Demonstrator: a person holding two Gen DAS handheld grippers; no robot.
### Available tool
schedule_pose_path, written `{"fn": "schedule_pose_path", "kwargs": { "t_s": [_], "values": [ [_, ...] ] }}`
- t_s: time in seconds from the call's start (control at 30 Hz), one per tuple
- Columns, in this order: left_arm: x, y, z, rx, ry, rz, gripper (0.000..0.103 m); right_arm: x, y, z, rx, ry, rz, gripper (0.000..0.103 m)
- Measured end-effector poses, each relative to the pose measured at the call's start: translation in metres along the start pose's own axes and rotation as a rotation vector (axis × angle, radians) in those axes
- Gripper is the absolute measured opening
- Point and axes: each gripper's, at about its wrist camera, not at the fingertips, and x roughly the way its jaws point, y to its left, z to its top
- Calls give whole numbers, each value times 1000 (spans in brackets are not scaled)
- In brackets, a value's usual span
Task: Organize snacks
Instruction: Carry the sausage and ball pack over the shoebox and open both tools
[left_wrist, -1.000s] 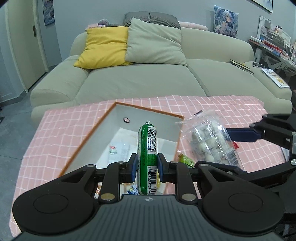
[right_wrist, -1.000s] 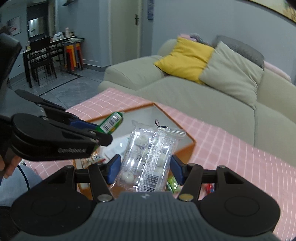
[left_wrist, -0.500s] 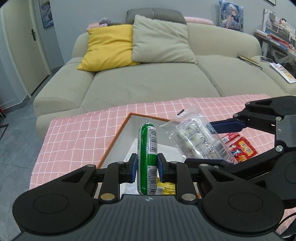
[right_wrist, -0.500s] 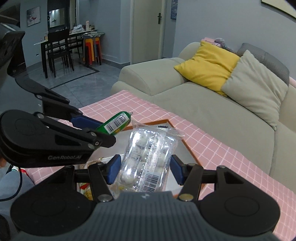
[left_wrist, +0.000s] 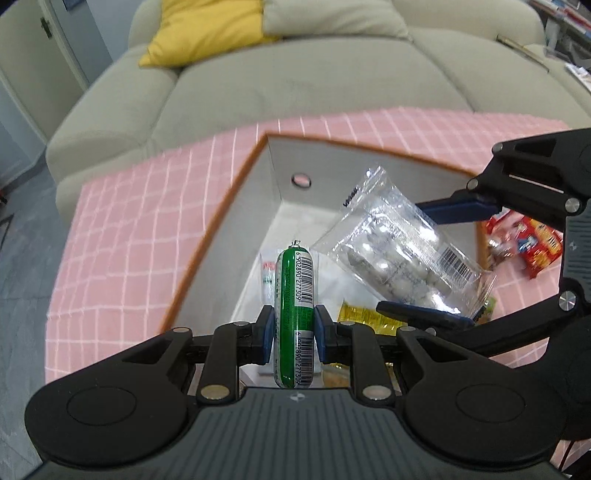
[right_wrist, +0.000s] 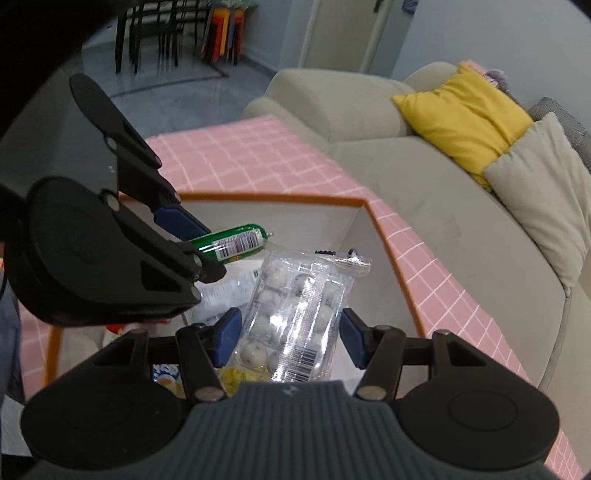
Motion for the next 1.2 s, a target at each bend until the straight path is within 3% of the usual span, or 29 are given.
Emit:
{"fn": "schedule_pose_path", "kwargs": {
  "t_s": [0.6, 1.0, 1.2],
  "values": [
    [66, 10, -13, -33, 168, -7, 24, 85, 5, -7, -70, 152, 26, 56],
    [84, 10, -14, -41, 199, -14, 25, 113, 3, -12, -59, 204, 36, 55],
    [80, 10, -14, -32, 178, -27, 34, 107, 3, -13, -47, 206, 23, 58]
  ]
}}
